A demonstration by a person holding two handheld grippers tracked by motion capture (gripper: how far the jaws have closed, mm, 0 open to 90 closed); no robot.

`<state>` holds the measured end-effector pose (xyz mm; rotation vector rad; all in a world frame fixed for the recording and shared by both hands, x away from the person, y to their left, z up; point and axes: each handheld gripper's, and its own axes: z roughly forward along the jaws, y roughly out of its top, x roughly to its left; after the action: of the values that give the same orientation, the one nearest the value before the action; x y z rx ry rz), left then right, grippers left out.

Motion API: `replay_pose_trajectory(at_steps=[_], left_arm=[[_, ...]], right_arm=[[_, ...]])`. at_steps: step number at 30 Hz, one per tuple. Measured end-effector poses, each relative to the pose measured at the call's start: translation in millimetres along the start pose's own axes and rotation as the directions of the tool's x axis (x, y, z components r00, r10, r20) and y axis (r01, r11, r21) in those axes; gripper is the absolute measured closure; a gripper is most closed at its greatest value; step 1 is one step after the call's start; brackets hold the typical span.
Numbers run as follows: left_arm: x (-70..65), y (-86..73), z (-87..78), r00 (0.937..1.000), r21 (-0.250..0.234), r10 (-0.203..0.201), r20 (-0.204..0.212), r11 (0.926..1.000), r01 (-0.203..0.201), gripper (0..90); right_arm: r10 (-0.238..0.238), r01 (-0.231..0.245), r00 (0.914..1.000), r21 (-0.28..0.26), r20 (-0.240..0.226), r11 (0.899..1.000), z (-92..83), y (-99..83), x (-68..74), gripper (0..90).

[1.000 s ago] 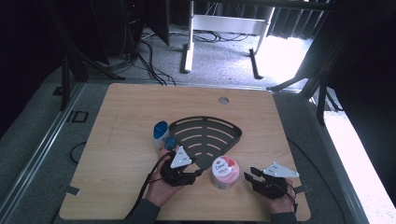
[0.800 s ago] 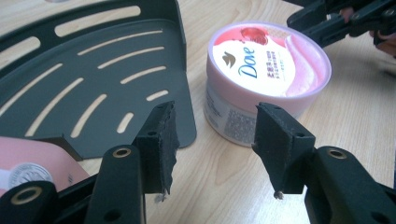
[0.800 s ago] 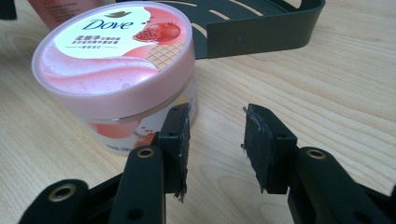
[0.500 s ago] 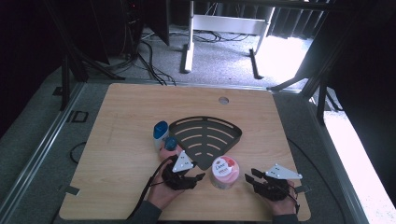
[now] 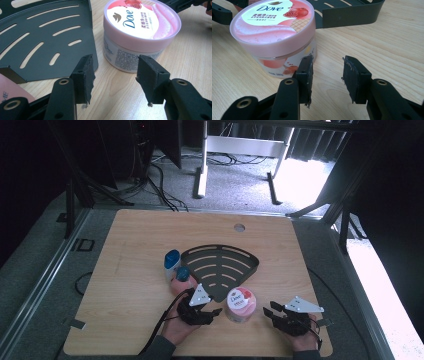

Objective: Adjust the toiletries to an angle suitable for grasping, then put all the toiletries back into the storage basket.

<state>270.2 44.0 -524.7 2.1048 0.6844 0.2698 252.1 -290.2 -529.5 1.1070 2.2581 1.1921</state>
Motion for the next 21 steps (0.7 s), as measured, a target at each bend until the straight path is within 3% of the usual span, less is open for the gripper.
replay_pose_trajectory(at_steps=[21], left_arm=[[0.1, -0.3, 8.9, 0.9996, 0.008, -0.010, 0.026, 0.9999, 0.009, 44.1]], right_arm=[[-0.014, 0.014, 0.9998, 0.014, -0.015, 1.000, 0.8, -1.5, 1.9, 55.5]])
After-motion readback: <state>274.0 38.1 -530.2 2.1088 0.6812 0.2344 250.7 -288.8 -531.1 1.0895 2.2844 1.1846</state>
